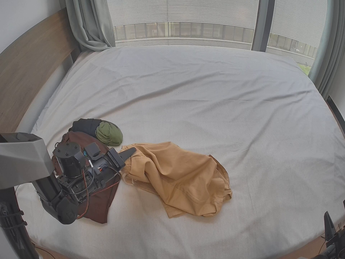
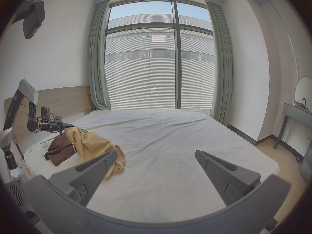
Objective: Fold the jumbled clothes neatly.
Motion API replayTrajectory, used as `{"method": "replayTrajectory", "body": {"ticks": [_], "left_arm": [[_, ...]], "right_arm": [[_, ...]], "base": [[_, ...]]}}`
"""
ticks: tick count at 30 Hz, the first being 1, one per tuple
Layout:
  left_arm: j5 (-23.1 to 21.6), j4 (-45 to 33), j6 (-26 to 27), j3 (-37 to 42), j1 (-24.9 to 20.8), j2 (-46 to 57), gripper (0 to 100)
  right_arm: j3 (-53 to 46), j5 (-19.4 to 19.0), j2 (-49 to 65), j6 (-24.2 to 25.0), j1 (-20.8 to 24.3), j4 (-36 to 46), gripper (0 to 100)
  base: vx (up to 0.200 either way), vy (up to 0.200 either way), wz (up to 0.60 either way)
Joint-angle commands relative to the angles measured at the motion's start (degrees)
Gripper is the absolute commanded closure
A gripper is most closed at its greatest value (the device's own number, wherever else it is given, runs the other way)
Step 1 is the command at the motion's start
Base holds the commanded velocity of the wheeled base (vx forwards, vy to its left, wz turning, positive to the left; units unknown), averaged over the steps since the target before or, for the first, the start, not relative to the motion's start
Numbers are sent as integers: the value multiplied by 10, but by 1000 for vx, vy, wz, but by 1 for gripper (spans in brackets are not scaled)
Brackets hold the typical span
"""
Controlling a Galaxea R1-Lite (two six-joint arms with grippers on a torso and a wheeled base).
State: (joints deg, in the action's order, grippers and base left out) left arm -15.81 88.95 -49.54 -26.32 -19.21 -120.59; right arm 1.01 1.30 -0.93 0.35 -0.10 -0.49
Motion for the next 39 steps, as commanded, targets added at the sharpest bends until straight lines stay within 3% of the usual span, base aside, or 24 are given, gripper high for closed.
{"method": "replayTrajectory", "body": {"ticks": [1,3,7,12,13,14,15,17,21,26,39], "left_arm": [[0,0,1,1,0,17,100],[0,0,1,2,0,24,100],[0,0,1,2,-1,25,100],[0,0,1,2,-1,25,100],[0,0,2,2,-1,26,100],[0,0,2,2,-1,26,100],[1,0,2,2,-1,26,100],[0,0,1,2,0,26,100],[0,0,1,2,1,25,100],[0,0,1,2,1,26,100],[8,0,0,7,-2,36,100]], "right_arm": [[3,-4,9,-3,-1,-41,0],[61,-9,-12,-4,-11,-95,0],[120,-35,-105,-3,-10,-99,0],[123,-70,-205,22,57,-103,0],[136,-82,-245,100,109,-107,0],[136,-82,-245,100,109,-107,0],[163,-94,-292,163,136,-109,0],[188,-111,-327,184,155,-112,0],[221,-160,-382,199,185,-117,0],[261,-182,-457,196,191,-119,0],[279,-191,-619,198,202,-257,0]], "base": [[0,0,0],[0,0,0],[0,0,0],[0,0,0],[0,0,0],[0,0,0],[0,0,0],[0,0,0],[0,0,0],[0,0,0],[0,0,0]]}}
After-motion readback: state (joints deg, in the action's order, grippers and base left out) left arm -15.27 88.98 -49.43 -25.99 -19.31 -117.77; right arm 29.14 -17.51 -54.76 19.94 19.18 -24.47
